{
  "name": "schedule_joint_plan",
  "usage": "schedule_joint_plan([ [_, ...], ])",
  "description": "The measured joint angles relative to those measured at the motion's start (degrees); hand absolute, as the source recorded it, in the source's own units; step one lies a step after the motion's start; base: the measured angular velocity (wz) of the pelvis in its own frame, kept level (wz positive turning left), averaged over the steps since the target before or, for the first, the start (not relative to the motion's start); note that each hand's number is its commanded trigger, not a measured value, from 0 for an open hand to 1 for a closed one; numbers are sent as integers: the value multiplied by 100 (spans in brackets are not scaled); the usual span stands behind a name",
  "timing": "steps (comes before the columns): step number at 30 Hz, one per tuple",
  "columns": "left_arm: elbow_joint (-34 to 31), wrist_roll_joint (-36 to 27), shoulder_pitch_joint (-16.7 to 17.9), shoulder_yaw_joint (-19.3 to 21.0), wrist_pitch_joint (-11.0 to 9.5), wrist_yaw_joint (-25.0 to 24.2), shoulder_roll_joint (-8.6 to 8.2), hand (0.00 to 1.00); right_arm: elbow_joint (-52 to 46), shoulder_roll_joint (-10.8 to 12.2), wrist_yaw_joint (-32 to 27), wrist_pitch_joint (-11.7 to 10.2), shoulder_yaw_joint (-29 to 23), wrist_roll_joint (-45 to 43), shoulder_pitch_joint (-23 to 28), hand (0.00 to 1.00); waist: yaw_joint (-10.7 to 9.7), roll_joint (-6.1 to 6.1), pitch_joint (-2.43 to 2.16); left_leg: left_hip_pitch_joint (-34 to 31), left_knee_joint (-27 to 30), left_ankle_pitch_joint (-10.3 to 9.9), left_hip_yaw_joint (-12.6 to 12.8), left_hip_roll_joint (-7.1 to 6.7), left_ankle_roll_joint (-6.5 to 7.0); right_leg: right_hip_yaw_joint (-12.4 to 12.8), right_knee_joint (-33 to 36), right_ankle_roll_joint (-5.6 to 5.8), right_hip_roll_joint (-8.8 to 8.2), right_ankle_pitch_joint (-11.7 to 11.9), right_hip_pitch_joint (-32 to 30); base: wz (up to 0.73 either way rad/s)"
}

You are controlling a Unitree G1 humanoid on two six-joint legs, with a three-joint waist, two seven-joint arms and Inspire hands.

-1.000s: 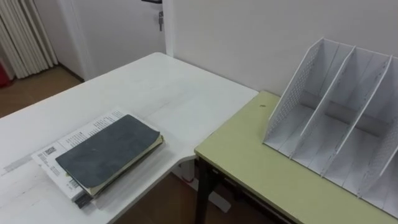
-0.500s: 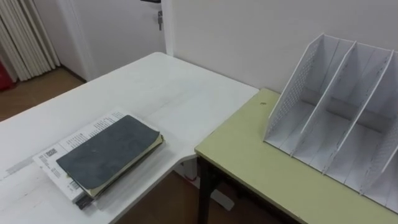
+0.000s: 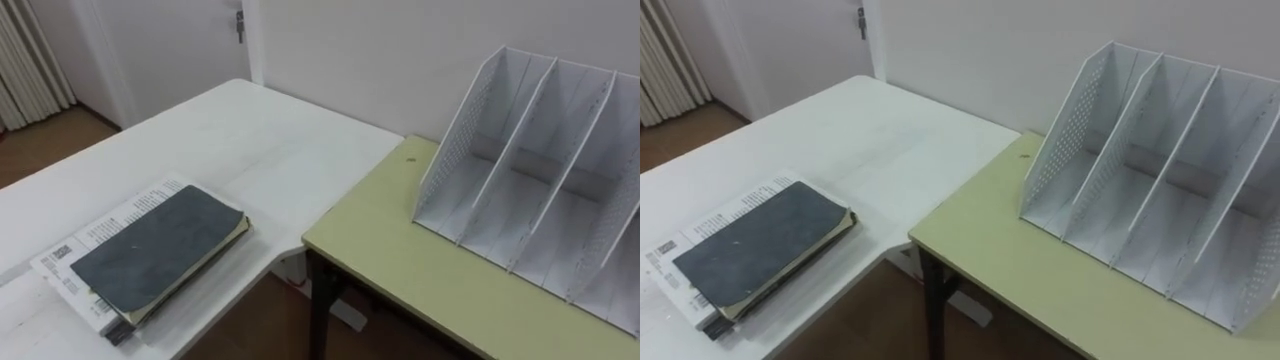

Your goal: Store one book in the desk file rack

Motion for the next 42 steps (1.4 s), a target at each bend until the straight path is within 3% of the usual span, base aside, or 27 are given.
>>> schedule_joint_plan([
  [2, -102, 37, 4, -296, 20, -72, 9, 0, -7, 2, -3, 4, 10, 2, -5, 0, -45, 3, 1, -7, 20, 0, 25, -4, 0, 3, 2, 4, -7, 2, 0, 0],
  [5, -773, 317, 0, -653, 47, -312, 20, 0, -159, 4, 20, 50, 7, 2, 20, 0, -79, 8, 35, -18, 27, 0, 144, 10, 0, 15, 20, 3, -6, 2, -22, 0],
  [9, -1233, 548, -237, -941, 19, -512, 11, 0, -224, 12, 13, 40, 9, -119, -29, 0, -141, 14, 34, -12, 26, 1, 238, 28, 1, 38, -6, 2, 2, 2, -26, -4],
  [15, -1679, 629, -287, -1608, 23, -618, 21, 0, -211, 15, -172, 47, 186, -114, -55, 0, -277, 4, 40, 31, 31, 1, 262, 27, 1, 20, -21, 3, 0, 2, 1, 1],
  [20, -2840, 1119, -289, -2084, 44, -722, 244, 0, -140, 13, -172, 41, 341, -113, -125, 0, -324, -26, 59, -14, 30, 1, 249, 28, 1, -5, -21, 0, -2, 11, 1, 3],
  [24, -3863, 1576, -329, -2117, 33, -723, 329, 0, -84, 13, -177, 44, 372, -89, -210, 0, -343, -12, 60, -40, 38, 1, 259, 24, 1, -8, -37, 2, -4, 12, -18, 1],
  [32, -5106, 2418, -450, -1976, 163, -588, 493, 0, 53, -4, -175, 43, 471, 92, -238, 0, -256, 10, 49, -81, 44, 1, 151, 25, 0, -158, -122, -5, -7, 21, 11, 6],
  [42, -5866, 2693, -451, -1278, 161, 98, 482, 0, 98, -55, -317, -11, 456, 182, -247, 0, -215, 16, 37, -112, 57, 5, -9, 32, -6, -316, -129, -13, -10, 27, 43, 7],
])
